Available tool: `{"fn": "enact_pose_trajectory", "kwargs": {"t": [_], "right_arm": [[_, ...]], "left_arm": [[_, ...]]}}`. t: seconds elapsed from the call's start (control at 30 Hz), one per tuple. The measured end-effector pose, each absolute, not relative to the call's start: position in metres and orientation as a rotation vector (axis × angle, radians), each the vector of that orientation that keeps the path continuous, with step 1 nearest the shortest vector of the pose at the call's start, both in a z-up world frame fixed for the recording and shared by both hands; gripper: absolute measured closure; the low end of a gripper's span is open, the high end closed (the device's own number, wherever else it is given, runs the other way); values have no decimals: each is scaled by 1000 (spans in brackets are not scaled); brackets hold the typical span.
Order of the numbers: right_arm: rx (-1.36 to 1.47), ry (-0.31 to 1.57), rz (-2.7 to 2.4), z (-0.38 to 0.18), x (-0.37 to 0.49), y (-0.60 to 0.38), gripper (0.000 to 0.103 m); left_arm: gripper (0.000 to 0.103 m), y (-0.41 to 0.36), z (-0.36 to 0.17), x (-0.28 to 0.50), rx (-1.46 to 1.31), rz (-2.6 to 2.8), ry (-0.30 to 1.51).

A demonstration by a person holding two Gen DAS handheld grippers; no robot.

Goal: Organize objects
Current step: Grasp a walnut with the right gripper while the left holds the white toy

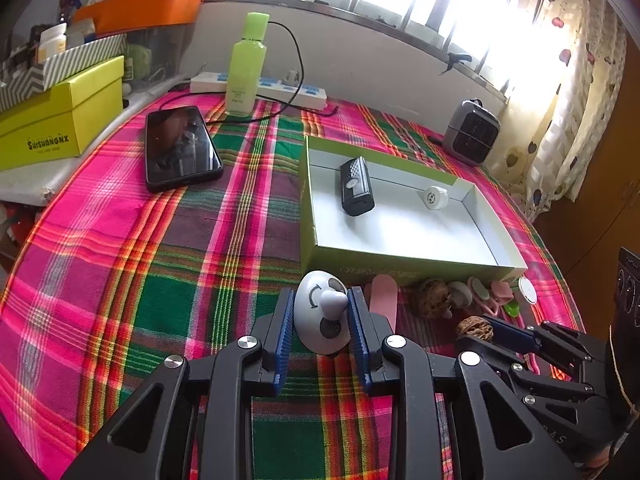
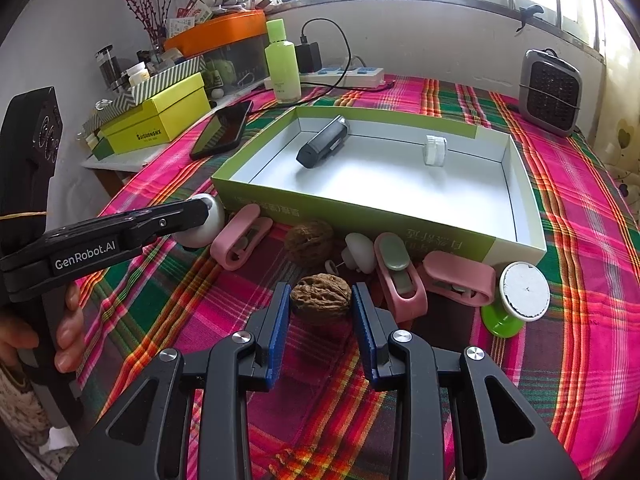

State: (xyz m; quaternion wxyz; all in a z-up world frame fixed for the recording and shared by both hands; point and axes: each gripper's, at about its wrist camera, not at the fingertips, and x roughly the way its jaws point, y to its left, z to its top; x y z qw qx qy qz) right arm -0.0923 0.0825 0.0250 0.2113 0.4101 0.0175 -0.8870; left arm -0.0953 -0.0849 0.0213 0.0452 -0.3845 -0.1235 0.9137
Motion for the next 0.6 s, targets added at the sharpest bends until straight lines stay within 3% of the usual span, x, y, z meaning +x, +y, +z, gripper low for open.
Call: {"fn": "enact_pose_trajectory", "kwargs": {"t": [0.6], "right_arm": [[1062,17,-2510,48,-81,91,71]], "left_arm": [[78,-72,47,-80,-1108,2788,-337]]}}
